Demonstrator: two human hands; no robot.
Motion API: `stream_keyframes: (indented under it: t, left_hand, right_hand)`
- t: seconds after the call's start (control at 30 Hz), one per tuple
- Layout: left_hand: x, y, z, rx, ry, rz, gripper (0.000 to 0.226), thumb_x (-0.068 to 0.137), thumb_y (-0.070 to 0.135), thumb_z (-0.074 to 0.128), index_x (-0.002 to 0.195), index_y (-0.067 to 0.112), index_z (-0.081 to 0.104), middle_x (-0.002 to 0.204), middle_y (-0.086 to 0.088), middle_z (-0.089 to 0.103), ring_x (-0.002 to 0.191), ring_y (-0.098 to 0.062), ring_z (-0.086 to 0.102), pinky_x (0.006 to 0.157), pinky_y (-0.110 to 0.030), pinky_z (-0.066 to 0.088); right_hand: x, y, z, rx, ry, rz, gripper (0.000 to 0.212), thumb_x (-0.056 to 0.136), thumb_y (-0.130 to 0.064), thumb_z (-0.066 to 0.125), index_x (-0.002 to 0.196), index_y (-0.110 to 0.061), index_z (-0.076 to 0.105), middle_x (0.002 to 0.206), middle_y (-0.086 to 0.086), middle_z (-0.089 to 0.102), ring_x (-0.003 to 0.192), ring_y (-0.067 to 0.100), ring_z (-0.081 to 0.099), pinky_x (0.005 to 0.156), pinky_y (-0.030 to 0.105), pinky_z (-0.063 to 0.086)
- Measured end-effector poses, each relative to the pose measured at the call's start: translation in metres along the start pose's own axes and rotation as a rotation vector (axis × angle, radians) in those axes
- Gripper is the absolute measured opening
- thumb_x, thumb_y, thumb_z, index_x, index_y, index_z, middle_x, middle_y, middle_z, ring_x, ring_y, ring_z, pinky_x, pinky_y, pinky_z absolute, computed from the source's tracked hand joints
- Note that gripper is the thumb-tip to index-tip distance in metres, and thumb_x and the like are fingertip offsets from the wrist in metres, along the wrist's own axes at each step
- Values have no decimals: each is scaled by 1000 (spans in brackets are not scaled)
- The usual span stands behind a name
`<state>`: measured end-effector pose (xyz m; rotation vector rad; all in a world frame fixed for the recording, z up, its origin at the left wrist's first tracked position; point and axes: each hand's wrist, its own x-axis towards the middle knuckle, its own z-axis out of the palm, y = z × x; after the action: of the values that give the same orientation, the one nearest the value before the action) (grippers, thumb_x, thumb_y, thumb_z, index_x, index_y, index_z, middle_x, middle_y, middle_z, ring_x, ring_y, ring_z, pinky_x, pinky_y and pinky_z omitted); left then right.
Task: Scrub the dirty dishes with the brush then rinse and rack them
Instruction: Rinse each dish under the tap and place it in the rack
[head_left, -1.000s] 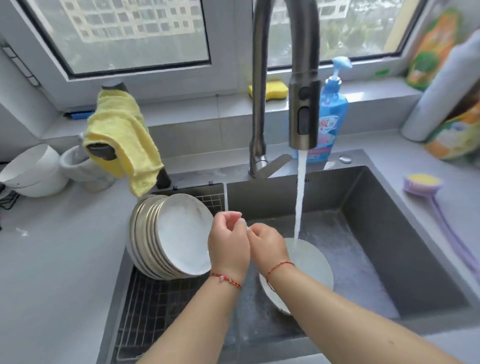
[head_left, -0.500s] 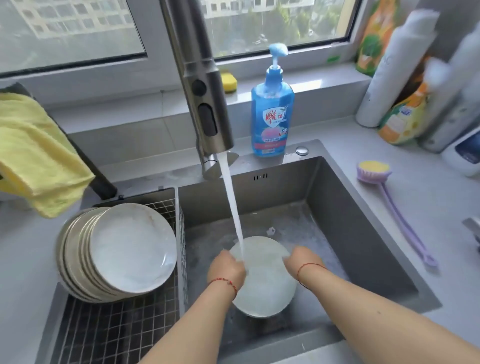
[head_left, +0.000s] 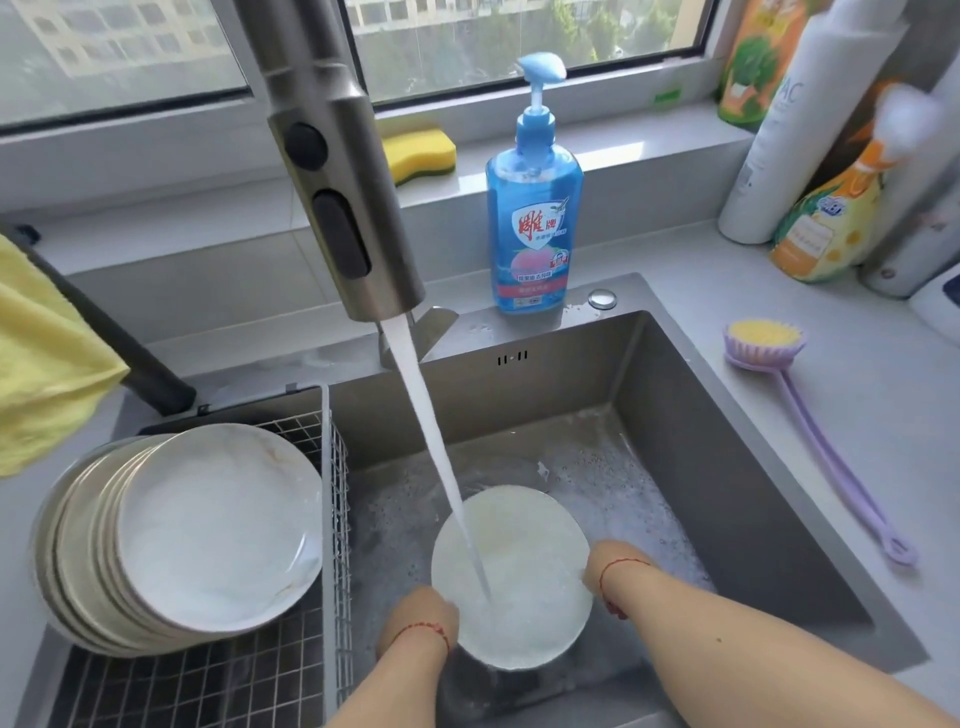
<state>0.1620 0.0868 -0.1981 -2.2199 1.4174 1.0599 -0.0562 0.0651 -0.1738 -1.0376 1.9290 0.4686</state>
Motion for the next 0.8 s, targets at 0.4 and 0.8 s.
stream_keyframes:
  t: [0.4,0.8]
  left_hand:
    - [-6,-4,-6,-166,-77,36,19,95,22,47,90,12,62,94,-9,69,81,-24,65,71,-29,55]
    - [-60,10,-31,-1317,-321,-234,20,88,-18,45,104,-11,56,97,-28,65,77,-36,64,40,-36,55]
  right_hand:
    - [-7,10,-11,43,-119,22,28,89,-10,42,63,-8,54,43,0,58,46,12,54,46,18,41]
    - [-36,14,-38,371,-32,-23,25,85,0,43,64,0,56,40,11,58,37,23,57,43,21,43]
